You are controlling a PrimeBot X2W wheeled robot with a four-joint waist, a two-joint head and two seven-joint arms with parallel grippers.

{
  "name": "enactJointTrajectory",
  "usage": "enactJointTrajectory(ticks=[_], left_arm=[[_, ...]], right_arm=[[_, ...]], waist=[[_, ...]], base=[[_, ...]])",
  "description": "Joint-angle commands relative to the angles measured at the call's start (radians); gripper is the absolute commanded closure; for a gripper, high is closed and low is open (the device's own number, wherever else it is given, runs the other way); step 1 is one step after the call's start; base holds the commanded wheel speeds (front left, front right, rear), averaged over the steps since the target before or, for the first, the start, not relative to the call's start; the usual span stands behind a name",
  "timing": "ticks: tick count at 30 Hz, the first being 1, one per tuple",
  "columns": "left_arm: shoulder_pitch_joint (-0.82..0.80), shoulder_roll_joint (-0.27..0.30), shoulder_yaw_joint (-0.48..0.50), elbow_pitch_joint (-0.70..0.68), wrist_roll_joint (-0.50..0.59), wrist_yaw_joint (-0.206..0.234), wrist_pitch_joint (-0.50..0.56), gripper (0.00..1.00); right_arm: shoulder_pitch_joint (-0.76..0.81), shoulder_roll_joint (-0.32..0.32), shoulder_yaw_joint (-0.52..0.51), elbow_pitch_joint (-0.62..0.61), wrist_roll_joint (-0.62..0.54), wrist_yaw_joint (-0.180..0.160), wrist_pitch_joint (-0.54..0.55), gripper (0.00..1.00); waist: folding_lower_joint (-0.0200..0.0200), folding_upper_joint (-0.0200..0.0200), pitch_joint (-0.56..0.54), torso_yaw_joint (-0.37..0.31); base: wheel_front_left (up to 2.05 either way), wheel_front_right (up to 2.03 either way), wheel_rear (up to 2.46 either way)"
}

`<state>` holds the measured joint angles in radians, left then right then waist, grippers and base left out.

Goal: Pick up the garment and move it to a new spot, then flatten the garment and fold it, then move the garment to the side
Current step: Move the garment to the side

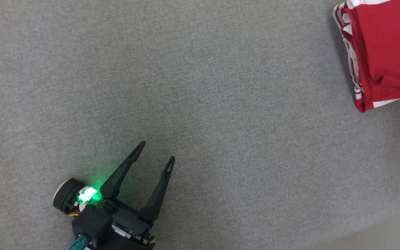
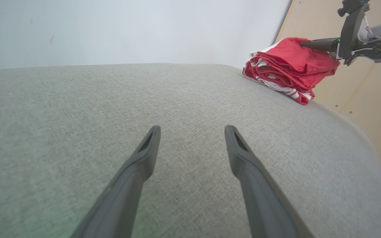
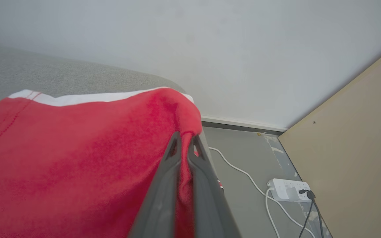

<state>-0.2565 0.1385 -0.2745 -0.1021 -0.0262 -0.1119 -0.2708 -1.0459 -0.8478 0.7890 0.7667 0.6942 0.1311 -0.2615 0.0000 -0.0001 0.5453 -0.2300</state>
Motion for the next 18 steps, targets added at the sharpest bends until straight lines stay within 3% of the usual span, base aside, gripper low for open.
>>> enactJointTrajectory(ticks=[1, 2, 5, 6, 12, 18], left_arm=[[0.005, 0.037, 0.028, 0.048, -0.016, 0.009, 0.013, 0.0], [0.005, 0.038, 0.028, 0.046, -0.017, 0.01, 0.013, 0.0], [0.007, 0.038, 0.025, 0.045, -0.018, 0.01, 0.013, 0.0], [0.007, 0.037, 0.023, 0.044, -0.017, 0.011, 0.013, 0.0], [0.009, 0.034, 0.021, 0.035, -0.018, 0.016, 0.012, 0.0], [0.013, 0.018, 0.017, 0.036, -0.028, 0.021, 0.01, 0.0]], right_arm=[[0.013, -0.001, -0.008, 0.008, -0.001, -0.001, -0.004, 1.0], [0.012, 0.003, -0.019, 0.018, 0.002, -0.001, -0.004, 1.0], [0.014, 0.017, -0.042, 0.05, -0.015, -0.001, -0.004, 0.48], [0.011, 0.02, -0.054, 0.06, -0.024, -0.001, -0.004, 0.0], [-0.006, 0.05, -0.234, 0.083, -0.196, -0.001, -0.003, 0.0], [0.07, 0.153, -0.439, 0.03, -0.402, -0.001, -0.003, 0.0]], waist=[[0.0, 0.0001, -0.001, 0.002], [0.0, 0.0001, -0.001, 0.004], [0.0, 0.0001, -0.003, 0.01], [0.0, 0.0001, -0.003, 0.012], [0.0, 0.0001, -0.006, 0.017], [0.0, 0.0001, -0.032, 0.024]], base=[[0.0, 0.0, 0.0], [0.0, 0.0, 0.0], [0.0, 0.0, 0.0], [0.0, 0.0, 0.0], [0.0, 0.0, 0.0], [0.0, 0.0, 0.0]])
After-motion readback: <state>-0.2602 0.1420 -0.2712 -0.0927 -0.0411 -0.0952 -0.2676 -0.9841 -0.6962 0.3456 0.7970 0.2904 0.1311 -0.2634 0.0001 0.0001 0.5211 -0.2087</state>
